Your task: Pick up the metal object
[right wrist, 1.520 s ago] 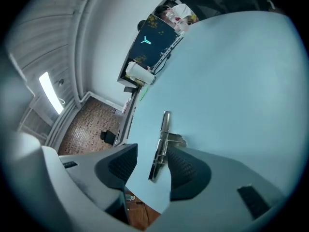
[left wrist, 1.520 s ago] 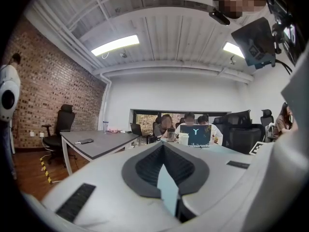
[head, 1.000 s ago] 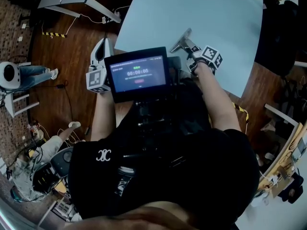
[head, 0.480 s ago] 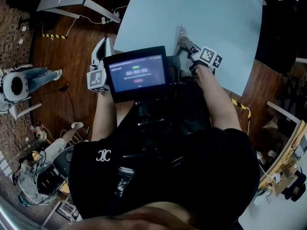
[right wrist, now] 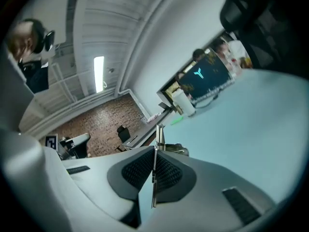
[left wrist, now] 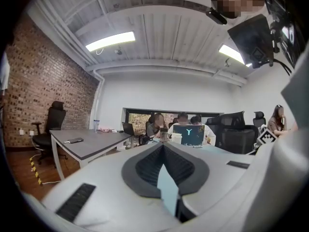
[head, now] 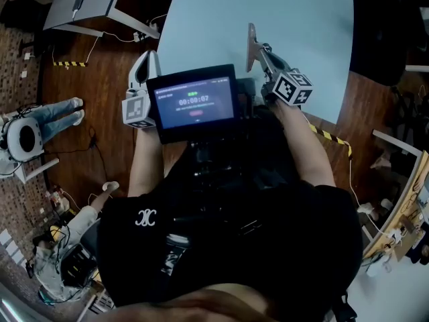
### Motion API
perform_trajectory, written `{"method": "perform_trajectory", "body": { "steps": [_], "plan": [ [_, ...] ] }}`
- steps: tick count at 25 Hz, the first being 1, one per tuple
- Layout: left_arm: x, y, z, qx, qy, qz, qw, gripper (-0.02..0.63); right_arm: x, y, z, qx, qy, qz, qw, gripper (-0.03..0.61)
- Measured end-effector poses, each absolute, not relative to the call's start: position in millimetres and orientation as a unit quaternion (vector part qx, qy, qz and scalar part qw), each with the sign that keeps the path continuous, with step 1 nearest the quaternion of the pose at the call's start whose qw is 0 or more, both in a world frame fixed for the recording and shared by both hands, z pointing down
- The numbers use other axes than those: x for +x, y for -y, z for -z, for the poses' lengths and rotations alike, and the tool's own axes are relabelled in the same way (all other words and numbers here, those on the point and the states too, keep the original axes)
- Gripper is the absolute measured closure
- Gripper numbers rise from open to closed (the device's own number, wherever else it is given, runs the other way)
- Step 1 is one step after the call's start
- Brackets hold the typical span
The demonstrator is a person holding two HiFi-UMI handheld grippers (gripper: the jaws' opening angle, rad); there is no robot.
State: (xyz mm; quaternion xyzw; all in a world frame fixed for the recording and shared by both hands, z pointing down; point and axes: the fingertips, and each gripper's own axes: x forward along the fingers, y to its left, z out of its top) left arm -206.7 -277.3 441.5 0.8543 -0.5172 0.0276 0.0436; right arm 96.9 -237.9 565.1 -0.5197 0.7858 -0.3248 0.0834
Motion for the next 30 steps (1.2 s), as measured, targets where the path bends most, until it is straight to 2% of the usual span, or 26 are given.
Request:
{"method": "perform_trajectory", "body": {
  "steps": [4, 8, 20, 30],
  "plan": [
    [-200.7, 275.9, -443.0, 0.865, 0.5, -0.021, 0.047, 0.6, 98.9, 219.8, -515.3, -0.562, -0.808, 0.175, 0.016, 0.595],
    [-190.2, 263.2, -445.6, 0.875, 0.482, -0.014, 0.052, 0.6, 113.7, 187.4, -475.0, -0.59, -0.8, 0.108, 0.011, 0.595],
    [-137.3, 196.5, -441.0, 0.884, 0.465, -0.003, 0.051, 0.6, 162.8, 62.9, -415.5, -0.616, -0.786, 0.034, 0.035, 0.595],
    [-60.1, 63.9, -429.8, 0.874, 0.484, -0.005, 0.033, 0.6, 227.1, -71.9, -407.0, -0.59, -0.806, 0.026, 0.039, 0.595]
  ]
}}
